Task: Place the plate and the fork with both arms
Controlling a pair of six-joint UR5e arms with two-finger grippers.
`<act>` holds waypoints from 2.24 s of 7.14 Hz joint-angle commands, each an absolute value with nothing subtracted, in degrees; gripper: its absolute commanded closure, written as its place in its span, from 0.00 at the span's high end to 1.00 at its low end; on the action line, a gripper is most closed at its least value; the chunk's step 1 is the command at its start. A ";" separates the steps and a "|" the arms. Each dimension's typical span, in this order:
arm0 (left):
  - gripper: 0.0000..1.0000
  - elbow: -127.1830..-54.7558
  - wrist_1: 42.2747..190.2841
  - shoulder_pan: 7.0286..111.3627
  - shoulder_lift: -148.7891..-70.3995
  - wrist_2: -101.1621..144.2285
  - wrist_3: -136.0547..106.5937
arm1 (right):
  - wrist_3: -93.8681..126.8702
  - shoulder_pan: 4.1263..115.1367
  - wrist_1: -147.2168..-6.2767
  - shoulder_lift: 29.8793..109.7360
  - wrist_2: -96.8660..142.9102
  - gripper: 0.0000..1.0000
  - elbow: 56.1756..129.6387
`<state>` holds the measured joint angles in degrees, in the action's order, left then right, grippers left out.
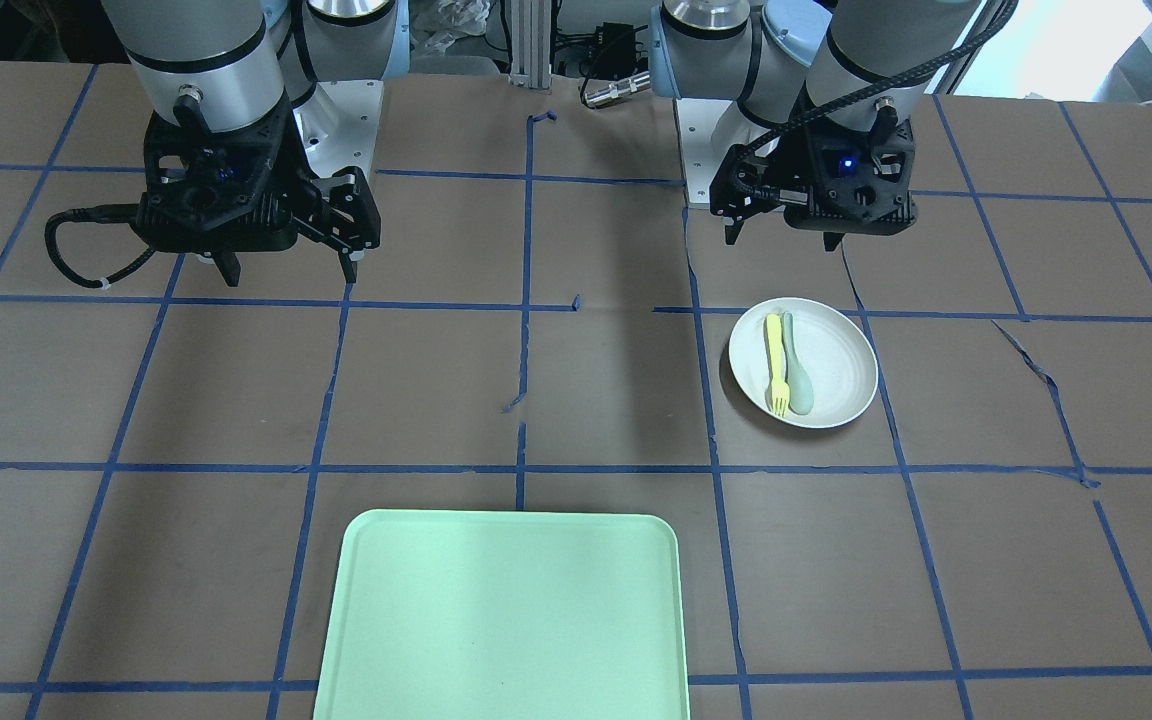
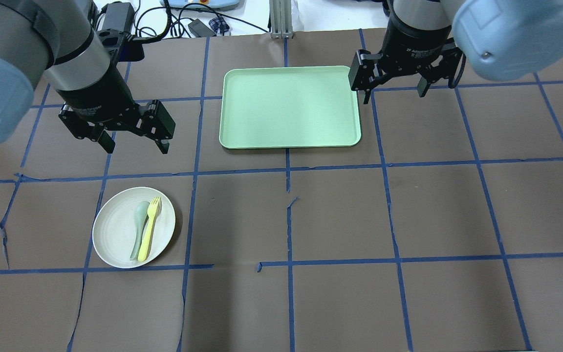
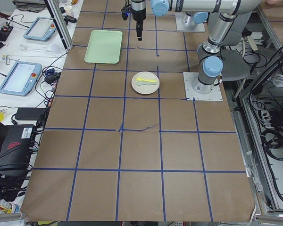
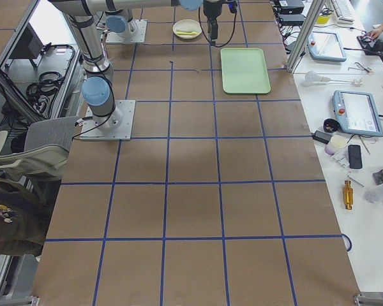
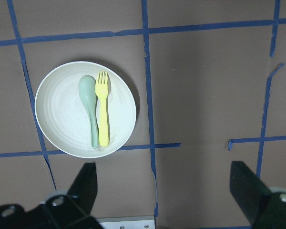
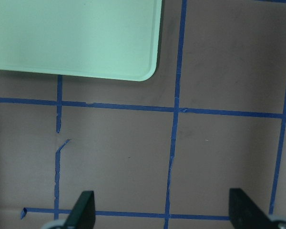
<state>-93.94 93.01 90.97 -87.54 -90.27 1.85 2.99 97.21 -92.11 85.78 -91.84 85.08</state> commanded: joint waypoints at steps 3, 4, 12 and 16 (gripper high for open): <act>1.00 -94.04 92.99 91.05 -87.36 -90.26 1.93 | 2.99 97.21 -92.11 85.78 -91.85 1.00 85.08; 1.00 -94.13 92.99 91.05 -87.28 -90.26 1.93 | 2.99 97.21 -92.11 85.78 -91.85 1.00 85.08; 1.00 -94.22 91.76 89.92 -87.44 -90.27 1.93 | 2.99 97.21 -92.37 85.08 -91.76 1.00 84.82; 1.00 -98.50 90.88 77.57 -89.64 -90.00 9.82 | 3.16 97.29 -93.69 84.64 -92.20 1.00 84.99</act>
